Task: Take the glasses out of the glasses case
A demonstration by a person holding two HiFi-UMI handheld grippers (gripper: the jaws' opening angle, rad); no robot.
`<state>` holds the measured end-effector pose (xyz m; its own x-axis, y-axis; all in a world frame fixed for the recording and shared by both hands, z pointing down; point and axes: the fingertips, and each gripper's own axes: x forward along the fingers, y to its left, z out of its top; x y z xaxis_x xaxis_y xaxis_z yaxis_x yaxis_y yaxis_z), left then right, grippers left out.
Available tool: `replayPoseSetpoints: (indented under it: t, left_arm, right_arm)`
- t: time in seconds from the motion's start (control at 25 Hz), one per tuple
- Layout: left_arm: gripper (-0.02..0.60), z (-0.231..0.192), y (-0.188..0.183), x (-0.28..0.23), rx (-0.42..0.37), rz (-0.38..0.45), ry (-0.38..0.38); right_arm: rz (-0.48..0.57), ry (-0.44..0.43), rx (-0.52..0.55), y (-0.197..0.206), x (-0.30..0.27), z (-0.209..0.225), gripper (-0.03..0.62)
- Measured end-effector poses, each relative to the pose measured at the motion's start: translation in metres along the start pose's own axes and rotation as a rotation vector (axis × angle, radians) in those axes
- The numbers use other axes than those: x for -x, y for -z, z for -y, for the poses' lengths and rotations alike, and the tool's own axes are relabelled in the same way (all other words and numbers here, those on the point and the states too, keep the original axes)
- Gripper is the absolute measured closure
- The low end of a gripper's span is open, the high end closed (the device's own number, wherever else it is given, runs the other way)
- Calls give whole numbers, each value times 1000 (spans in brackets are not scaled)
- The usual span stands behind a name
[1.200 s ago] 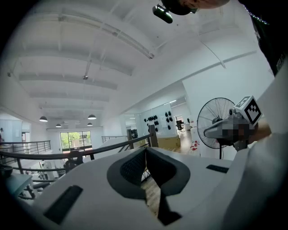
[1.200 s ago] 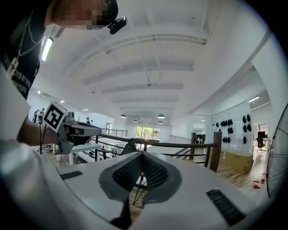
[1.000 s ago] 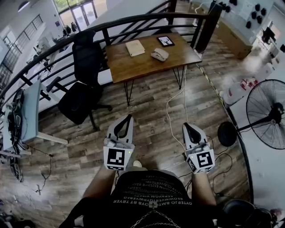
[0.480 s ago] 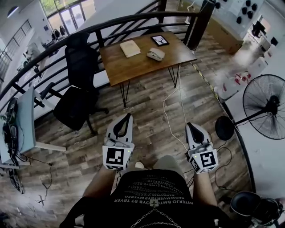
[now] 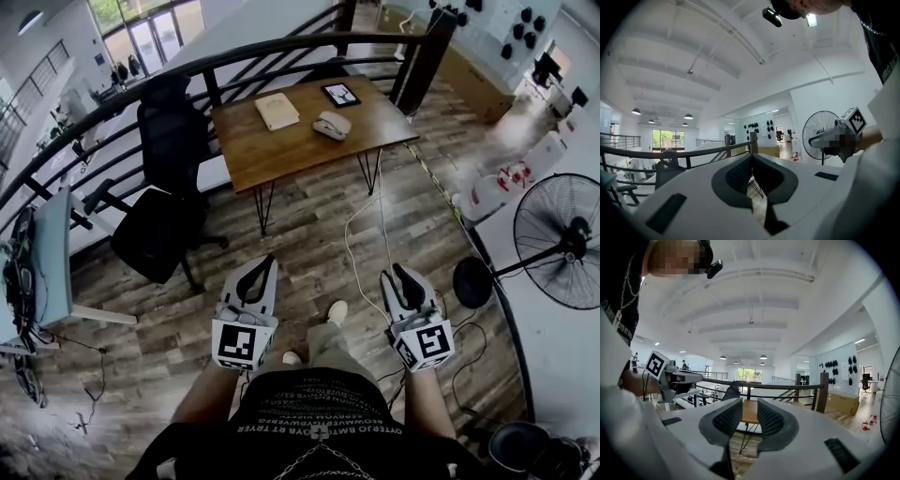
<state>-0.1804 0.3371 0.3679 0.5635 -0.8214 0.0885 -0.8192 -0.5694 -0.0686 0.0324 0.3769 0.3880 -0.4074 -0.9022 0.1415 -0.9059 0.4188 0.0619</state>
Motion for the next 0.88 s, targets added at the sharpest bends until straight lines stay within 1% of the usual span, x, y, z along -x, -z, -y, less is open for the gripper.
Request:
replayPoseSetpoints:
  t: [0.16,0.32,0.44,0.64,0.88]
  left_arm:
    - [554,1,1,-18,14,12,25]
    - [553,-6,-2,-42,6,11,0]
    - [552,-7,-3,-63,5,7,0]
    - [552,-9,1,-100,1,-11,14]
    - [552,-13,6,-144,25,-20,24]
  right_arm:
    - [-17,-12,-4,7,-18,10,485]
    - [-17,-21,-5,6,-34,24,470]
    - [-15,-20,3,6,-43,42,461]
    - [-16,-10,8,3,-65,74,453]
    - [-35,-18,15,6,-91,103,453]
